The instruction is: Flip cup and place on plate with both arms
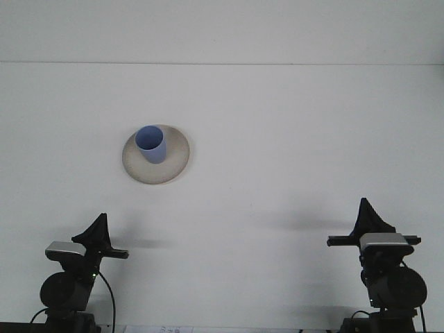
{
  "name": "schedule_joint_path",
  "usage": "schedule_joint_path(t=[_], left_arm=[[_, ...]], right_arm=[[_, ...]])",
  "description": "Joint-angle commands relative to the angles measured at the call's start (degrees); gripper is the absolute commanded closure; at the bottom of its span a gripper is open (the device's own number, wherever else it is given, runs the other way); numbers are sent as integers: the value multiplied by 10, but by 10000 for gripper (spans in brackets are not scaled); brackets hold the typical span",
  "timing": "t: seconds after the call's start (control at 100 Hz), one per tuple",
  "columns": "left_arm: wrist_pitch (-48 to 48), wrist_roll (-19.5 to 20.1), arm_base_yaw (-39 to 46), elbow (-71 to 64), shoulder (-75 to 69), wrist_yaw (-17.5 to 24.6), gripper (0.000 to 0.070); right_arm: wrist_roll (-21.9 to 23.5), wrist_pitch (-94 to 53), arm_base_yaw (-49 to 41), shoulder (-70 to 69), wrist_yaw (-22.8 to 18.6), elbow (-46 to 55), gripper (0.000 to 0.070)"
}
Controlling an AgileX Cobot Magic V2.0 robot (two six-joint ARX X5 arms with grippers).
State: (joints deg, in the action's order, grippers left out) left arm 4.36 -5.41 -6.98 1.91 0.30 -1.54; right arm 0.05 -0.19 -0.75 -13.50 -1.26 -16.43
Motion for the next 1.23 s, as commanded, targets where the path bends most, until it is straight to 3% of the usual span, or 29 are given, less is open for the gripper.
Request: schedule_joint_path(t=[0.0,0.23,0.38,1.22], left_arm=[[9,2,0,-11,-1,2,688],[9,2,0,-11,-1,2,688],[9,2,0,-11,-1,2,688],[9,2,0,-11,-1,2,688]], right_arm=[[2,7,-1,29,2,28,700],[2,11,0,136,2,119,700],[2,63,0,134,2,157,700],[2,70,0,134,2,157,700]])
